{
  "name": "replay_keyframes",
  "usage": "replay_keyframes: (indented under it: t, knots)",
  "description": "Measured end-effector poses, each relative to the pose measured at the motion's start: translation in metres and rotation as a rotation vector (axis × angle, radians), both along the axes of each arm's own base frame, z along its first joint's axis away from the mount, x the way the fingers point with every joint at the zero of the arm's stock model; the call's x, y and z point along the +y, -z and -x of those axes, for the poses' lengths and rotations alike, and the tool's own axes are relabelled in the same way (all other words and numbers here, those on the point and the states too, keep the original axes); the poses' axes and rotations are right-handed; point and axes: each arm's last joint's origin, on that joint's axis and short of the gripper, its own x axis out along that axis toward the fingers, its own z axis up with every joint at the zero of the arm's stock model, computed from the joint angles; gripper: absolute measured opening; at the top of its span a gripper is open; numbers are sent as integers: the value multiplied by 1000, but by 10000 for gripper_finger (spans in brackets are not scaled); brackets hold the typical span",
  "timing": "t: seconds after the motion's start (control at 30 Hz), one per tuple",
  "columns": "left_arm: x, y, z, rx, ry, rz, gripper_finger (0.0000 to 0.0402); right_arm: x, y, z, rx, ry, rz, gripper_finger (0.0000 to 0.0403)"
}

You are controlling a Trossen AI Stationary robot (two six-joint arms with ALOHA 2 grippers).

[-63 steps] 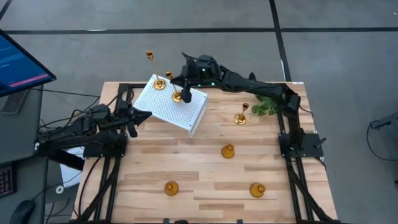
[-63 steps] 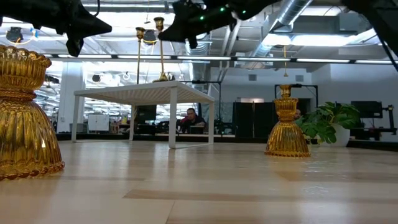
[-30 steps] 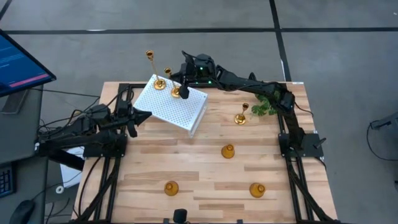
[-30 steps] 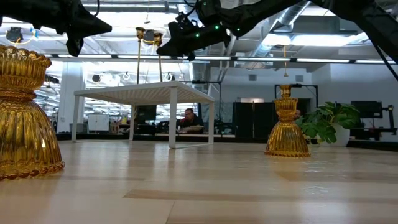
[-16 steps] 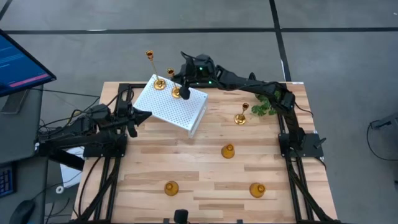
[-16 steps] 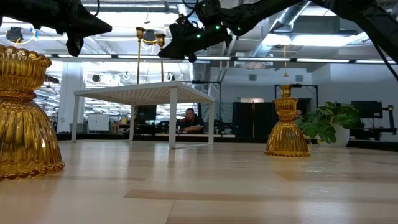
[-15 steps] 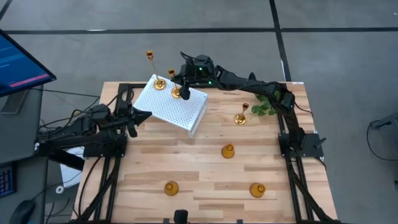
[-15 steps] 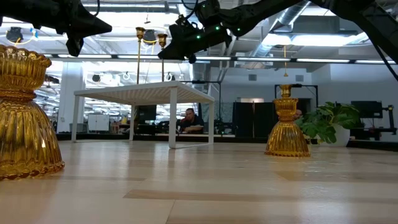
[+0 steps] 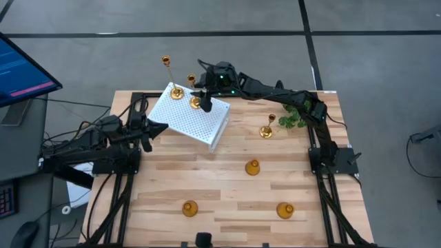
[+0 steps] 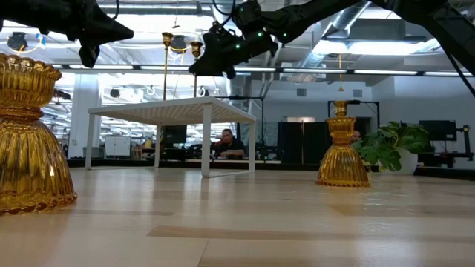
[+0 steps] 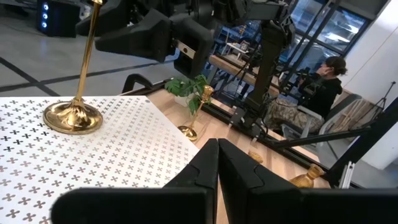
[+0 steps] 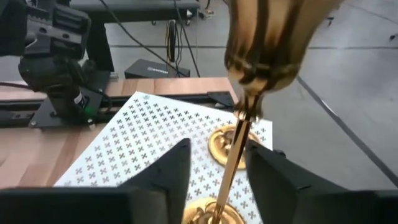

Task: Pick & Place candle stick holders
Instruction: Put the bottom gold candle holder on the shelf aligned with the other gold candle holder, then put the gold candle holder on the shelf aligned with the other gold candle holder

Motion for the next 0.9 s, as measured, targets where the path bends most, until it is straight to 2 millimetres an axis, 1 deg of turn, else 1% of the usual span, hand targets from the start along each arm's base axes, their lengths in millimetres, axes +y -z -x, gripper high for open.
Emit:
replay_keyframes:
  t: [0.1, 0.17, 0.27, 0.4, 0.5, 0.63, 0.77, 0.9]
  knots:
    - [0, 0, 0, -4, 16, 13, 10, 2, 1, 4, 47, 0, -21, 194]
    - [-1, 0, 0, -5, 36, 16, 10, 4, -3, 9, 86, -6, -26, 223]
    - [-2, 0, 0, -4, 56, 14, 9, 9, -21, 26, 145, -14, -22, 253]
    - [-1, 0, 0, 0, 50, 0, 5, 19, -49, 55, 217, -21, -22, 264]
    - [-1, 0, 0, 3, 49, -13, 6, 30, -76, 84, 259, -9, -38, 264]
    - [-1, 6, -3, 20, 47, -10, 7, 49, -107, 133, 368, 73, -51, 260]
    - [1, 20, -10, 24, 46, 5, 5, 74, -125, 178, 513, 185, -88, 252]
    - [2, 28, -14, -16, 38, 8, 7, 99, -142, 216, 569, 296, -110, 242]
